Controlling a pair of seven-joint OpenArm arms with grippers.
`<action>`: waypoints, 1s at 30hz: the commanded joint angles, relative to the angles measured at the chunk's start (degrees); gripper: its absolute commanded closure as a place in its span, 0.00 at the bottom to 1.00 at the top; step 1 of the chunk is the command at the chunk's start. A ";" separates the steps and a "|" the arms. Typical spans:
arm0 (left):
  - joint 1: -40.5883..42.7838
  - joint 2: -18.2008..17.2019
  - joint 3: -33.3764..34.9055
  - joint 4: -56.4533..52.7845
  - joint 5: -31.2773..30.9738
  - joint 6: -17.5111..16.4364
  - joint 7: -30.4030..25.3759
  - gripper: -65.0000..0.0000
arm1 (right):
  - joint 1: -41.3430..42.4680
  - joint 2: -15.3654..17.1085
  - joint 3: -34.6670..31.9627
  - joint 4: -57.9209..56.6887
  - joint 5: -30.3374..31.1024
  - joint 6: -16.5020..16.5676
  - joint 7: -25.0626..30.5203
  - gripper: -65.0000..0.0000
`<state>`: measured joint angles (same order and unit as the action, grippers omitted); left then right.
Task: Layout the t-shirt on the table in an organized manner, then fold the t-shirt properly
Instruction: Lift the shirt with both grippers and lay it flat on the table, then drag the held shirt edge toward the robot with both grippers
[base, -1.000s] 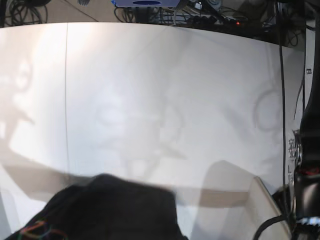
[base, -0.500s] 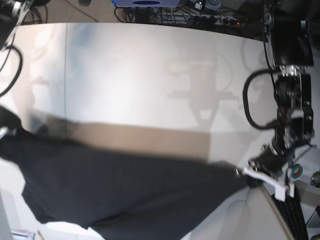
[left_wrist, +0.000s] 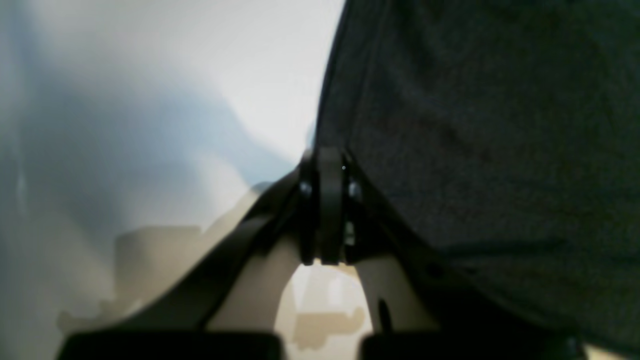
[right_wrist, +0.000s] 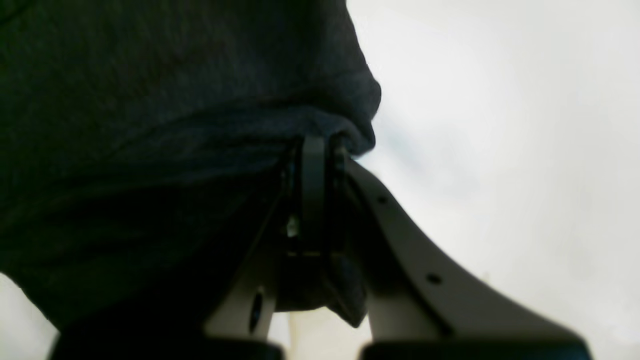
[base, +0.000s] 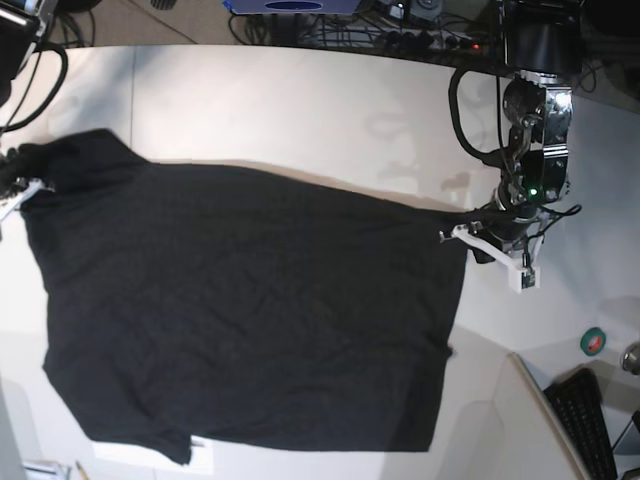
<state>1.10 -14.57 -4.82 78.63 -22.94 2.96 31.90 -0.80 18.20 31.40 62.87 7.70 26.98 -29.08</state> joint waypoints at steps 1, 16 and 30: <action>-0.71 -0.60 -0.50 0.80 -0.05 -0.28 -1.26 1.00 | 0.67 1.10 0.47 0.82 0.60 0.05 1.17 1.00; 13.80 -1.48 -7.44 13.19 0.13 -0.19 -1.00 1.00 | -17.53 -2.42 0.65 20.78 0.69 -0.30 -3.75 1.00; 26.54 -1.48 -14.83 23.92 -0.05 -0.10 -0.91 1.00 | -26.76 -7.78 6.27 32.91 0.87 0.05 -6.57 1.00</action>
<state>27.81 -15.40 -19.09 101.32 -22.94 2.79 32.36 -27.68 9.43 37.21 94.61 8.51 27.22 -36.58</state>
